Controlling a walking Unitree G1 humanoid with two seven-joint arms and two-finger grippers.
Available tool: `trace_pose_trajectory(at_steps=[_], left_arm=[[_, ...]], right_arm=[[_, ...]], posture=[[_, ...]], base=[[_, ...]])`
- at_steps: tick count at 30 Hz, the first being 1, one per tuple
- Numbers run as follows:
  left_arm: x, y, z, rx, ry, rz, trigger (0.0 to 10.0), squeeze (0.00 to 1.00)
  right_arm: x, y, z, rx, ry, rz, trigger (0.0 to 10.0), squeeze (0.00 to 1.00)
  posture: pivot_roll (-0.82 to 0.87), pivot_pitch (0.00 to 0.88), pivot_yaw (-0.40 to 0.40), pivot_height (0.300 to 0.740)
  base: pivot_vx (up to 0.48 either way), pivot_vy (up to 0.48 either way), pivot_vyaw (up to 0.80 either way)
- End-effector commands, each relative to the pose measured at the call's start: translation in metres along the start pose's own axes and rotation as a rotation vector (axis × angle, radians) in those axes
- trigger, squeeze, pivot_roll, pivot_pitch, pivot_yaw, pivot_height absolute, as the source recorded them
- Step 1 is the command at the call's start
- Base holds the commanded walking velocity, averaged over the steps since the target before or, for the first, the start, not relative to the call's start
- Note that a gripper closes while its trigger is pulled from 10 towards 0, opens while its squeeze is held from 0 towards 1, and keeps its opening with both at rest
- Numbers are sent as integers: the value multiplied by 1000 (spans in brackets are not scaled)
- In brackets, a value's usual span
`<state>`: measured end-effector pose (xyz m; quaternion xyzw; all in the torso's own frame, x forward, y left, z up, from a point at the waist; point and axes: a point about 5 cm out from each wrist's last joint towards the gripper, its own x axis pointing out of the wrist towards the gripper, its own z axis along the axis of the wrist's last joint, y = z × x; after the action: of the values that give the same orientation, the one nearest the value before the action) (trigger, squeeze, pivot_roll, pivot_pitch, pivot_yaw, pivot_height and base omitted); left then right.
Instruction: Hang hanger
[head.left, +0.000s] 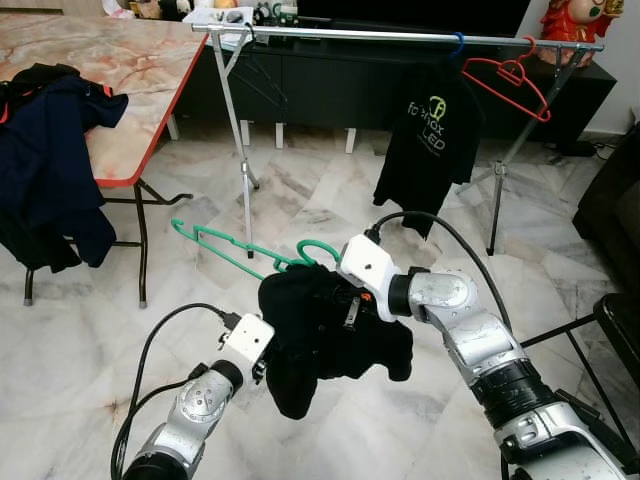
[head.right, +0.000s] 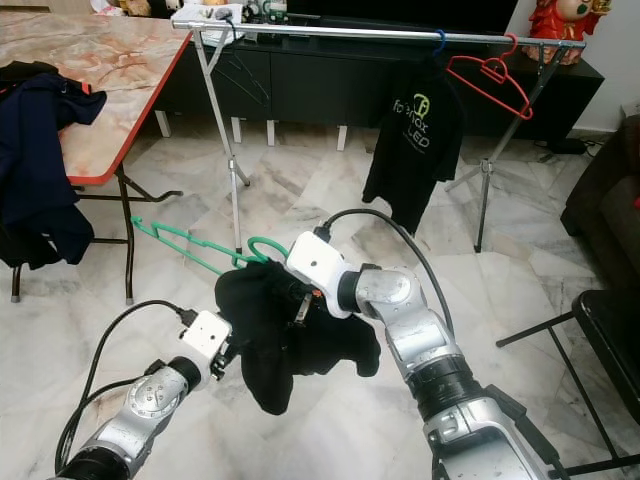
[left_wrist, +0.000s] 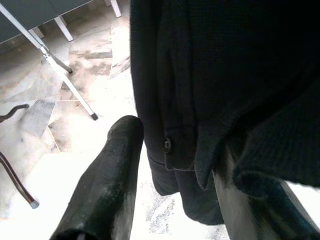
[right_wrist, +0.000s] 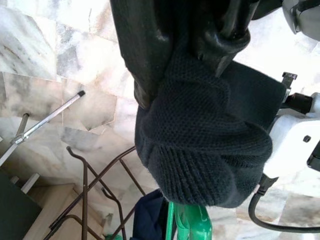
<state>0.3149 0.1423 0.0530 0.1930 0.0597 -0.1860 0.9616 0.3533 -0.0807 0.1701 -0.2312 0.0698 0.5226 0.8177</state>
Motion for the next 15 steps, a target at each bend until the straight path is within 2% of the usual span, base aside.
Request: trace_pose_trajectory(at_steps=[1,9,15], left_arm=[[0,-2,-1,-3,-1,-7,0,0],[0,-7,-2,7,-4,-52,0,0],[-2,-15,-4,68,-8,-150,0,0]], right_arm=[[-3,0,6,-23,-17,0,0,0],[-4,-2,4,-19,-5,-9,0,0],[-5,-3,2,-21,5,-10,0,0]], posture=[[14,150,-68,740],[16,144,-70,740],[18,142,-70,740]], base=[[0,0,0],[0,0,0],[0,0,0]])
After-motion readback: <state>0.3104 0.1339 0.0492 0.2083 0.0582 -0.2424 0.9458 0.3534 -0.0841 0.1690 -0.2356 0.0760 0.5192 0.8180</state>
